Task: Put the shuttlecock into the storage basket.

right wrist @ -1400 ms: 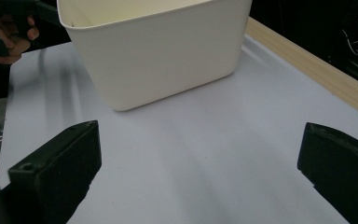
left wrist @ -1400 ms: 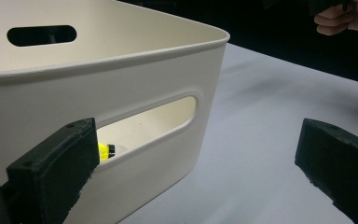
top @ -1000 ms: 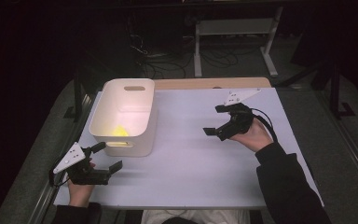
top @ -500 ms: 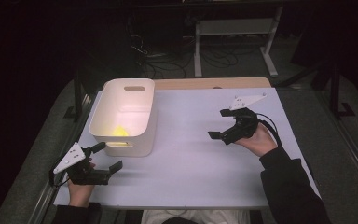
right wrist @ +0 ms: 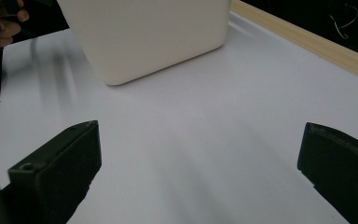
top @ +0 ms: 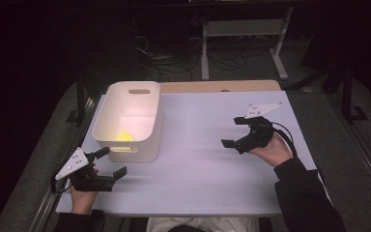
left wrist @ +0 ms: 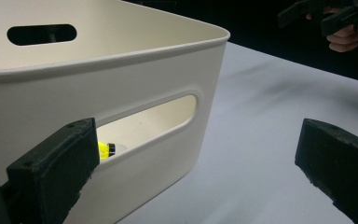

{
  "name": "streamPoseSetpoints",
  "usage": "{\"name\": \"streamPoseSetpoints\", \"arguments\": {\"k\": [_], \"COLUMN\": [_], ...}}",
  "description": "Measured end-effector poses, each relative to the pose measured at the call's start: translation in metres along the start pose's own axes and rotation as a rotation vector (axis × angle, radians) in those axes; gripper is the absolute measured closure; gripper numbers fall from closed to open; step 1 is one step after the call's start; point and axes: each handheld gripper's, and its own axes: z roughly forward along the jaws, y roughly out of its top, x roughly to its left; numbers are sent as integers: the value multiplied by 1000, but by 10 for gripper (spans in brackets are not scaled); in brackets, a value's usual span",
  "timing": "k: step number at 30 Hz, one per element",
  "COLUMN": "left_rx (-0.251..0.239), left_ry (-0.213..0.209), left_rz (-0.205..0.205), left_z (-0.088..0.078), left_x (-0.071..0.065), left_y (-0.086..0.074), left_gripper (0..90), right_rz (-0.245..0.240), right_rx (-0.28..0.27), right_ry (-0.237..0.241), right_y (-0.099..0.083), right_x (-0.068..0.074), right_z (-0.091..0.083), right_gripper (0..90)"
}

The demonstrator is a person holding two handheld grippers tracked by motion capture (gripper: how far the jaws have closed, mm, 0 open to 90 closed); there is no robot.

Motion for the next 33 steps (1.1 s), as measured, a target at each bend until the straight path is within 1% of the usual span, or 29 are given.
{"name": "streamPoseSetpoints", "arguments": {"k": [7, 12, 20, 27, 33], "left_rx": [-1, -1, 1, 3, 1], "left_ry": [-1, -1, 1, 1, 1], "left_rz": [0, 1, 0, 1, 2], "left_z": [0, 0, 0, 0, -1], "left_x": [0, 0, 0, 0, 0], "left_y": [0, 0, 0, 0, 0], "left_gripper": [0, 0, 0, 0, 0], "right_rz": [10, 20, 36, 47, 57], "right_rx": [-3, -6, 0, -15, -9], "right_ry": [-12, -16, -20, -27, -38], "right_y": [-9, -13, -25, -33, -41], "right_x": [0, -1, 0, 0, 0], "right_z": [-6, -9, -13, -20, -25], "right_gripper": [0, 0, 0, 0, 0]}}
